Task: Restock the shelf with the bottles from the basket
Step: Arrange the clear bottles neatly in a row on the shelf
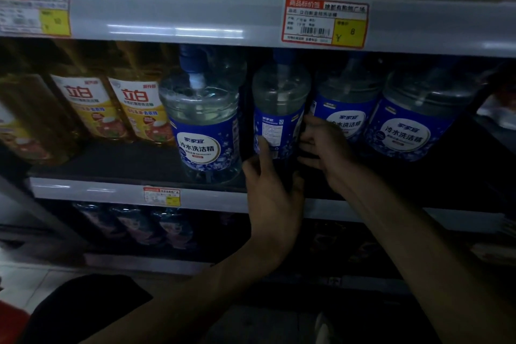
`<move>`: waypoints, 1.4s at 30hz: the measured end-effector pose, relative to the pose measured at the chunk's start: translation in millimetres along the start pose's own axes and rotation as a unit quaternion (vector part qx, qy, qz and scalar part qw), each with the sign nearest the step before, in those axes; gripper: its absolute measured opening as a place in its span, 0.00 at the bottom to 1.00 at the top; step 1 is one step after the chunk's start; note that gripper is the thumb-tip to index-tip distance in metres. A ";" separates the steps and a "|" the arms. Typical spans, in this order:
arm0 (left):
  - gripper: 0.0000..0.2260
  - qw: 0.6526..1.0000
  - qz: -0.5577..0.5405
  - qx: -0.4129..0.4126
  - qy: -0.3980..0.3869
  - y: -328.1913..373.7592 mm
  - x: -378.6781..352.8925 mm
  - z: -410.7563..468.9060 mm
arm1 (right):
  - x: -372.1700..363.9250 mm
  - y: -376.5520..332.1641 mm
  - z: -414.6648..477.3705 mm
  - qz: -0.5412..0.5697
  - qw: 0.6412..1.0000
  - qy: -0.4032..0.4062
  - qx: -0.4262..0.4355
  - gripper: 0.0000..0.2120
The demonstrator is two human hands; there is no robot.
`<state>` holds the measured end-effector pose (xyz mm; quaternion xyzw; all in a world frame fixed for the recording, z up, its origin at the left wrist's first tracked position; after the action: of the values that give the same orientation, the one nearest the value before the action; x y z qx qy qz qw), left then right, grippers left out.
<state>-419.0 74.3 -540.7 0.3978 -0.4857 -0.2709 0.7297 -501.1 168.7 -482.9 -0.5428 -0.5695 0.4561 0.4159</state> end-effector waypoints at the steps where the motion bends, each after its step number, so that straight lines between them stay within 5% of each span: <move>1: 0.39 1.000 -0.004 -0.002 -0.007 2.1 1.9 -4.0 | 2.0 0.1 -2.9 0.004 1.000 0.001 -0.009 0.16; 4: 0.37 1.000 -0.029 0.004 -0.004 9.4 9.4 -5.5 | 6.7 -1.8 -8.5 -0.015 1.000 -0.002 -0.012 0.06; 8: 0.39 0.998 -0.039 0.030 0.050 4.9 12.5 22.2 | -0.7 -2.6 -5.0 -0.006 1.000 0.005 -0.014 0.19; 12: 0.43 0.995 -0.082 0.041 0.049 -0.4 3.0 33.7 | -9.1 -4.2 -2.7 0.057 0.998 0.027 -0.009 0.11; 17: 0.41 0.993 -0.048 0.042 0.100 7.2 -2.2 21.0 | -6.0 -2.1 -10.2 0.070 0.996 0.042 0.018 0.15; 24: 0.46 0.998 -0.002 0.036 0.044 20.2 5.1 9.3 | 20.0 4.3 -32.6 0.022 0.998 0.052 -0.002 0.18; 28: 0.43 0.999 0.007 0.040 0.028 18.6 7.7 22.8 | 25.8 2.3 -27.5 -0.026 0.998 0.055 -0.001 0.09; 36: 0.41 0.999 -0.042 -0.007 0.021 8.9 5.7 32.2 | 27.1 -1.4 -31.8 0.014 1.000 0.008 0.006 0.07; 42: 0.39 0.995 -0.063 -0.077 -0.018 1.7 16.8 26.4 | 33.3 4.8 -53.8 0.022 0.993 0.017 0.112 0.19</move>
<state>-437.1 53.7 -525.4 0.3653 -0.4503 -0.3603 0.7308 -450.0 205.5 -475.4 -0.5125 -0.4958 0.5168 0.4738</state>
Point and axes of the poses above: each hand's wrist, its own z-axis towards the middle knuckle, its own x-axis out of the back of the hand, y = z × x, the point moved 2 cm from there along z, towards the middle knuckle, and after that the axes turned 7 degrees about z, right-handed, at the moved point
